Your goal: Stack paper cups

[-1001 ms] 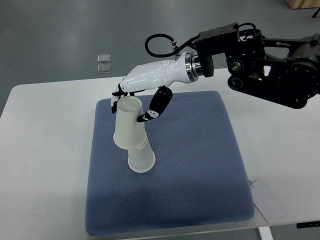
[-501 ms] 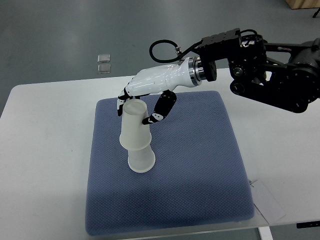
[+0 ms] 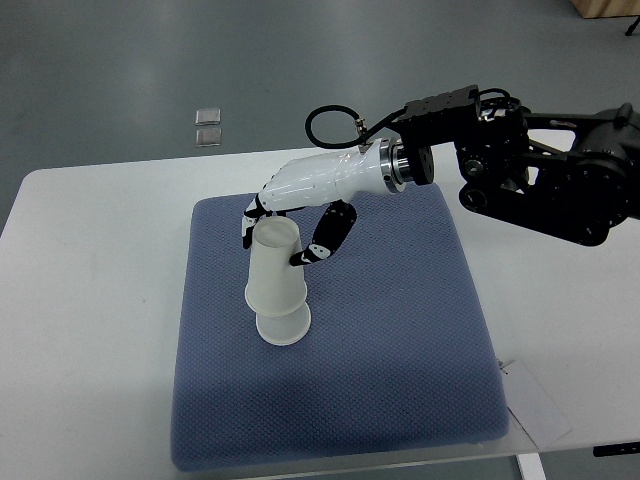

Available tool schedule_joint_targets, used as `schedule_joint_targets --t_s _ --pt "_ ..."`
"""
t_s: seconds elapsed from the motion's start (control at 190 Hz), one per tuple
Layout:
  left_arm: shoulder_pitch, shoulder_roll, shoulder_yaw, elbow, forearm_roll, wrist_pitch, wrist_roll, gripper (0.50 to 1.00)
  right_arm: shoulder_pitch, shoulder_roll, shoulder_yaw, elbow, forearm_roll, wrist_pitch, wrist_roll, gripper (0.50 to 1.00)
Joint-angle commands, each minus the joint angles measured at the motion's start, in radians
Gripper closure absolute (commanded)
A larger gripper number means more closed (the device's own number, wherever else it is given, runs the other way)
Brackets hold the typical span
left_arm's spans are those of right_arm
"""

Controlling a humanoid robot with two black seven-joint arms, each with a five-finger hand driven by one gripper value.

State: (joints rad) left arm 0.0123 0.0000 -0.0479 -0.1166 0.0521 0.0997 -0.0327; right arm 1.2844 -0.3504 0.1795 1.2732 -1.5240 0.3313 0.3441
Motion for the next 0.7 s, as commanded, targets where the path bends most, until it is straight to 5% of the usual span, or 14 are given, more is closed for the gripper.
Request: schedule_joint_targets --t_s 0.0,0.211,0.695 --pt "0.000 0.000 0.000 0.000 0.000 0.000 -0.001 0.500 -0.010 0.001 0.003 0.000 0.002 -0.020 -0.010 0.832" --pt "0.000 0.000 -0.001 0.000 0.000 0.000 -0.001 0.500 -0.010 -0.001 0.003 0.000 0.010 -0.021 -0.010 0.601" --pt "0.000 0.000 0.000 0.000 0.000 0.000 0.001 0.500 -0.023 -0.038 0.110 -0.041 0.143 -0.009 -0.019 0.587"
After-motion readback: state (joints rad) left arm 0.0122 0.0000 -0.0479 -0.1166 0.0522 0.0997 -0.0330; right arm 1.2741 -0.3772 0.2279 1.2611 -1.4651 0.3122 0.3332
